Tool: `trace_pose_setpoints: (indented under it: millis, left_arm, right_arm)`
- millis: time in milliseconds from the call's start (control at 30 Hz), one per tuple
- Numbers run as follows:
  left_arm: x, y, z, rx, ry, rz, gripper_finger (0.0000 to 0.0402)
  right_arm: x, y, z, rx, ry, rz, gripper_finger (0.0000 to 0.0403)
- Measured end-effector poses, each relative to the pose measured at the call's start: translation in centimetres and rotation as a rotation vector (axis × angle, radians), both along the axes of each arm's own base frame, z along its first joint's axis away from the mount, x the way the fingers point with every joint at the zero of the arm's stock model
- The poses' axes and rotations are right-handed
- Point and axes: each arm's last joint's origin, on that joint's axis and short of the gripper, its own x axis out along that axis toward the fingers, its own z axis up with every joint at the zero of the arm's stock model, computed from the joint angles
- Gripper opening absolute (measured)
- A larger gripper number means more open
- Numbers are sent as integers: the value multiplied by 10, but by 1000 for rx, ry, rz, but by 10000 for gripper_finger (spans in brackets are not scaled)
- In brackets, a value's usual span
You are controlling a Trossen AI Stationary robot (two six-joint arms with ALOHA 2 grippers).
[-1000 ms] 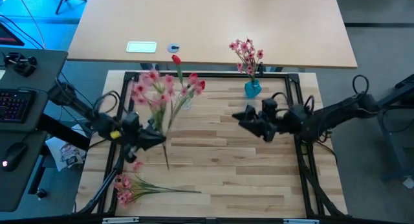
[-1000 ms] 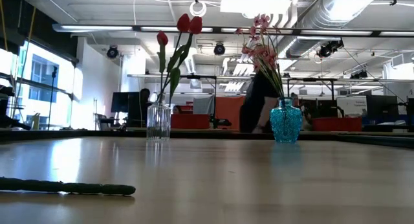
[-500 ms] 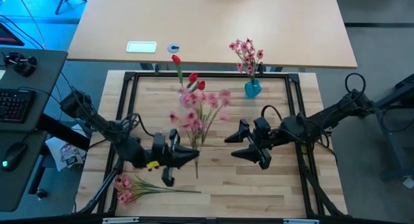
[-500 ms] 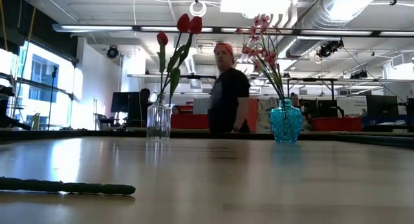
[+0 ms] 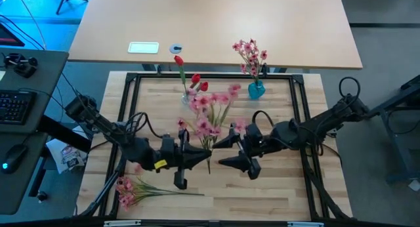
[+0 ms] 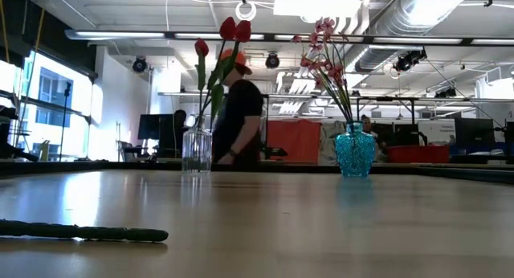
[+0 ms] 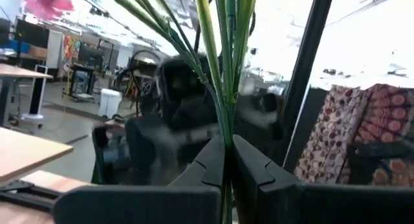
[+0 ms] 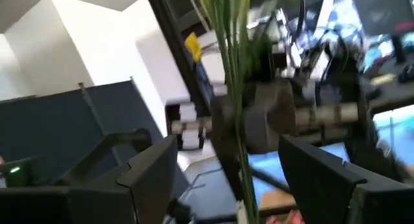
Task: Sort flowers into vase by color
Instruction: Put the top pink flowers into the blue vase
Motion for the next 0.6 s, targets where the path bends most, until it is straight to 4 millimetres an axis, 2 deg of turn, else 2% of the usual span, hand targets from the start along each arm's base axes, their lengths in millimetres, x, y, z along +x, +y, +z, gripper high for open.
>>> trace_pose_setpoints:
  millis: [233,367,600]
  left_arm:
    - [1,-2,-5,12,49,-10,0]
    - [4,4,-5,15,44,-13,0]
    - [11,14,-5,22,41,-5,0]
  right_arm:
    - [10,1,11,-61,-28,-94,265]
    - [14,-1,15,-55,-37,-115,263]
    - [15,-3,13,-48,-10,-179,211]
